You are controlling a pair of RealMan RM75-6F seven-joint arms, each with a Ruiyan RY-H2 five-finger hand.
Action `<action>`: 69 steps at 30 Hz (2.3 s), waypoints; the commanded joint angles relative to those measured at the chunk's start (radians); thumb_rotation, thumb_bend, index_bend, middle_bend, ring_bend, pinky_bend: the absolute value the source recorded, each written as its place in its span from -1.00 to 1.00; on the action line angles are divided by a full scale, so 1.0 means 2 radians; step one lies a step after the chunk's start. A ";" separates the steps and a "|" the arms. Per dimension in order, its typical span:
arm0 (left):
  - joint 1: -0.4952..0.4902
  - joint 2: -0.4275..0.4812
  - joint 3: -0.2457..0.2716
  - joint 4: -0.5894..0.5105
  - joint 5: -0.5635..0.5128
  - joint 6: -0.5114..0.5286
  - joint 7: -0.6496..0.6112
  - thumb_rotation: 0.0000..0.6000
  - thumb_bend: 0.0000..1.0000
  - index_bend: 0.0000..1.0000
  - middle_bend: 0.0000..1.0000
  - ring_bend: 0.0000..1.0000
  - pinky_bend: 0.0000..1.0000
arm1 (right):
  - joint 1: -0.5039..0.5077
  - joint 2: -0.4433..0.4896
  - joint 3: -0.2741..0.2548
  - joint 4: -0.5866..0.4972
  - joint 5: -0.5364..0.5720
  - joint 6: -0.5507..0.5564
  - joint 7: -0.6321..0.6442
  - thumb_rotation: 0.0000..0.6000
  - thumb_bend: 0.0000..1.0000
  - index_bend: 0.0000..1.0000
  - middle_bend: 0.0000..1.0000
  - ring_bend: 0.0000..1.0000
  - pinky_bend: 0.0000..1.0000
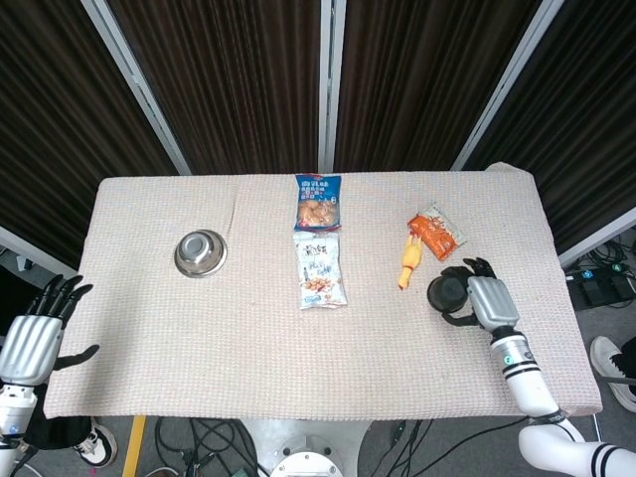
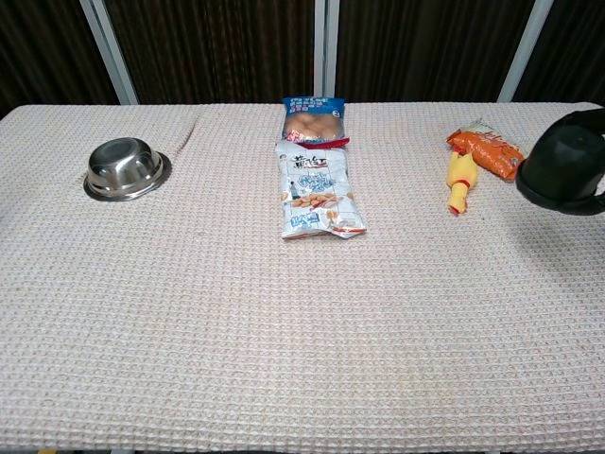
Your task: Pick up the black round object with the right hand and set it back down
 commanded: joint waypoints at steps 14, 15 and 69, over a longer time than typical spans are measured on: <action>-0.003 -0.002 0.000 0.004 -0.005 -0.010 -0.005 1.00 -0.88 -0.73 -0.85 -1.00 -0.64 | -0.002 0.039 0.022 -0.037 0.046 0.019 -0.010 1.00 -0.68 -0.26 -0.06 -0.82 -1.00; -0.005 -0.003 0.000 0.004 -0.004 -0.010 -0.005 1.00 -0.88 -0.72 -0.85 -1.00 -0.64 | -0.009 0.052 0.022 -0.036 0.051 0.016 0.006 1.00 -0.68 -0.25 -0.06 -0.82 -1.00; -0.005 -0.017 0.002 0.007 -0.009 -0.017 0.008 1.00 -0.88 -0.72 -0.85 -1.00 -0.64 | 0.095 -0.010 0.021 -0.089 -0.033 -0.033 -0.069 1.00 -0.68 -0.23 -0.05 -0.82 -1.00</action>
